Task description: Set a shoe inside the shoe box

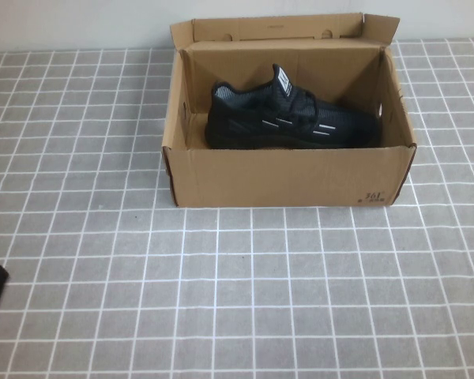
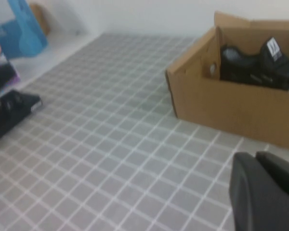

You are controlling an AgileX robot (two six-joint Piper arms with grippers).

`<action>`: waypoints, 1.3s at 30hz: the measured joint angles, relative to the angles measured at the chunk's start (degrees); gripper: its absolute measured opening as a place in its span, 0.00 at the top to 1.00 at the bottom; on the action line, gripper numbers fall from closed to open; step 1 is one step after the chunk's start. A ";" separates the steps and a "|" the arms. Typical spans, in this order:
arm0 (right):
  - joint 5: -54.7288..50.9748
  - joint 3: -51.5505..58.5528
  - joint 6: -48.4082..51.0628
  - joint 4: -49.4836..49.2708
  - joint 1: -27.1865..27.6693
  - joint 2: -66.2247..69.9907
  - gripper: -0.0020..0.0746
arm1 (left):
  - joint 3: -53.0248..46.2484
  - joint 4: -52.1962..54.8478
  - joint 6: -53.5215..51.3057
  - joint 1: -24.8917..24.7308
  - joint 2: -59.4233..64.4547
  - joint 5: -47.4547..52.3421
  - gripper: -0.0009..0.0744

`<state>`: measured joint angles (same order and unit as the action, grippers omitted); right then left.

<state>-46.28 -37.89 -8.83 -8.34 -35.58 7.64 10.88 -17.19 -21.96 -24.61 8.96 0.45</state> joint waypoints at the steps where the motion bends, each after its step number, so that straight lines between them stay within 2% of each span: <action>1: 2.56 1.42 0.00 -0.07 0.00 0.00 0.99 | -1.77 0.00 0.04 0.00 -0.11 -0.83 0.99; 7: 15.94 9.86 0.13 -0.21 0.00 0.00 0.99 | -11.13 0.00 -0.34 0.00 -0.11 -6.70 0.99; 13: 23.34 15.93 0.13 -0.26 0.00 0.10 0.99 | -12.31 0.00 -1.14 0.00 0.85 -3.87 0.99; 20: 21.73 17.08 0.13 -0.40 0.00 0.10 0.99 | -12.35 0.00 -1.15 0.00 1.06 -0.45 0.99; 30: 19.02 17.08 0.13 -0.40 0.00 0.10 0.99 | -12.35 0.00 -1.15 0.00 1.06 -0.45 0.99; 33: 20.51 17.32 0.13 3.84 0.00 0.10 0.99 | -12.35 0.00 -1.15 0.00 1.06 -0.45 0.99; 36: 25.25 19.18 0.13 8.66 2.44 -0.37 0.99 | -12.35 0.00 -1.15 0.00 1.06 -0.45 0.99; 39: 33.96 24.11 0.13 9.70 9.35 -0.65 0.99 | -12.35 0.00 -1.15 0.00 1.06 -0.45 0.99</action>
<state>-12.33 -13.78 -8.69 1.36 -26.22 6.99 -1.47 -17.19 -23.11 -24.61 10.02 0.00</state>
